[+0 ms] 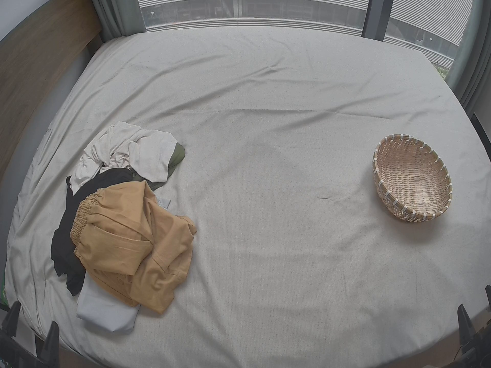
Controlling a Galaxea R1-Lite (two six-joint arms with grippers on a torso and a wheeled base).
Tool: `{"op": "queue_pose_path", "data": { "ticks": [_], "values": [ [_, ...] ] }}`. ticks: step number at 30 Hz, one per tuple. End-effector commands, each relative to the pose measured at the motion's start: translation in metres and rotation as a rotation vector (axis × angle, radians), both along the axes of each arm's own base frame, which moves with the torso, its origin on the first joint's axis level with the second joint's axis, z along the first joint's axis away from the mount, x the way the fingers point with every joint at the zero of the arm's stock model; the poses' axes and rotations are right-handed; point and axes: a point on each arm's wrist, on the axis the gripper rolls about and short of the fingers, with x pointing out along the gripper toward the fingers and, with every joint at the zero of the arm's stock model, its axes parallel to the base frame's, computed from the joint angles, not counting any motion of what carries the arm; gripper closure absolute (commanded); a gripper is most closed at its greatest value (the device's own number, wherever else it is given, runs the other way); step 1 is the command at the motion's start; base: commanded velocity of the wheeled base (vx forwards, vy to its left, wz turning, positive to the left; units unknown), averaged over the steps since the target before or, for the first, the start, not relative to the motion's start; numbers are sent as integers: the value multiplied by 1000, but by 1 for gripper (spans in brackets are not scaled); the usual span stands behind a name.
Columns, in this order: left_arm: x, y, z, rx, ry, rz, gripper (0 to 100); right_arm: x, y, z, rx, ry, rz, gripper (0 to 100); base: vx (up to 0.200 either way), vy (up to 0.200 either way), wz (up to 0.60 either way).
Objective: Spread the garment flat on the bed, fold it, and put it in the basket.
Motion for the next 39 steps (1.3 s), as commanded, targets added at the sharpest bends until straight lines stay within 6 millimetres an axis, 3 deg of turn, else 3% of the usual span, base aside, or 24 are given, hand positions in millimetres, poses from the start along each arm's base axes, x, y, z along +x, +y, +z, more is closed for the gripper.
{"op": "queue_pose_path", "data": {
  "ticks": [1,6,9,10,15,19,31,39],
  "values": [
    [-16,1,59,-20,-95,-36,0,0,0,-5,-1,6,0,0,0,0,0],
    [-5,2,48,-103,40,-218,0,0,0,-5,-1,6,0,0,0,0,0],
    [-4,1,49,-124,54,-235,0,0,0,-5,-1,6,0,0,0,0,0],
    [10,0,59,-255,143,-319,0,0,0,-5,-1,6,0,0,0,0,0],
    [38,-7,73,-406,240,-389,0,0,0,-5,-1,6,0,0,0,0,0],
    [61,-12,76,-458,294,-382,0,0,0,-5,-1,6,0,0,0,0,0],
    [117,-26,57,-495,521,-365,0,0,0,-5,-1,6,0,0,0,0,0],
    [148,-32,35,-491,723,-303,0,0,0,-5,-1,6,0,0,0,0,0]
  ]
}}
